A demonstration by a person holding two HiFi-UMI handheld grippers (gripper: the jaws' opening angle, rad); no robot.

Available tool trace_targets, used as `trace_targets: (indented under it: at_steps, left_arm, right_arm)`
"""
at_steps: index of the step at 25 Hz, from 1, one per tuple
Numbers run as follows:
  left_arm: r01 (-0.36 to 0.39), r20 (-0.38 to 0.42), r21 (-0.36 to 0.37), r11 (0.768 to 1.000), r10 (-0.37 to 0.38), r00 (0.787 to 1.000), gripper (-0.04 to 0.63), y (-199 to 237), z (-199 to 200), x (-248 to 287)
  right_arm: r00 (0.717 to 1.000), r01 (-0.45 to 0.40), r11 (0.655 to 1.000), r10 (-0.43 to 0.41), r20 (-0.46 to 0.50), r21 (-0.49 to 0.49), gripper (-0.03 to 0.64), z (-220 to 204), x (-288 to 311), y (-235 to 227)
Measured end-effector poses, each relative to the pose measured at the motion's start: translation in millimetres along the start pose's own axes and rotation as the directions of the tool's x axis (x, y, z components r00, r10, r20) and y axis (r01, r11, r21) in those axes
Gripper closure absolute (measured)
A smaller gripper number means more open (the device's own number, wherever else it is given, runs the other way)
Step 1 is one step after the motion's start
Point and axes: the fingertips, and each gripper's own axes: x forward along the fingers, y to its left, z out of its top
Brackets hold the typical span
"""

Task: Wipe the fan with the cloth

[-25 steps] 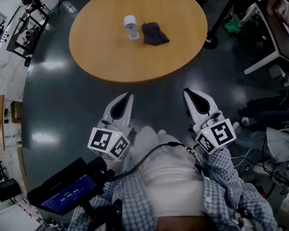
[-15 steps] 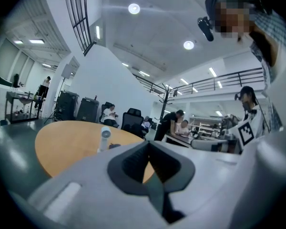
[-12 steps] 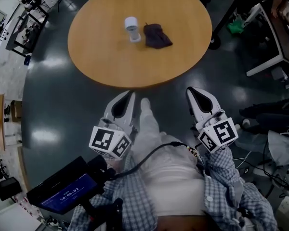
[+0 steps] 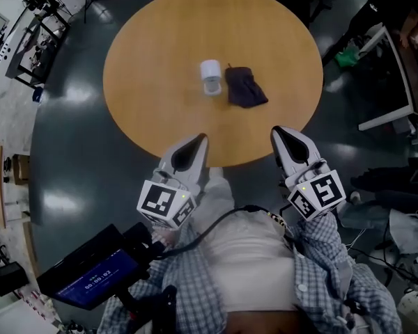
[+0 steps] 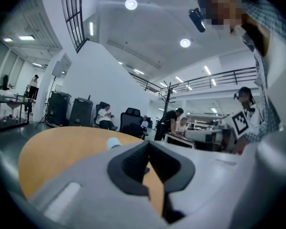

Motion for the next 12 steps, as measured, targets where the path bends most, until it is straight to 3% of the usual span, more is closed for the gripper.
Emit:
trace_targets:
  at_steps: [3,8,12]
  left_arm:
    - [0.047,-0.019,0.012,0.999,-0.047,0.999,0.595,5,-11,19]
    - [0.111,-0.077,0.037,0.993,-0.108,0.991,0.595,-64,-57,15]
    - [0.116,-0.148,0.066,0.991,-0.105,0.983,0.568,-67,-78,21]
  right_arm:
    - [1.0,0.009,1.0,-0.009,-0.007,0.002,0.614,-5,17,-15]
    - [0.998,0.056,0.998,-0.056,-0.019,0.019,0.614,-31,-61,-34]
    - [0.996,0.073,0.997,-0.071,-0.06,0.038,0.614,-39,-76,-42]
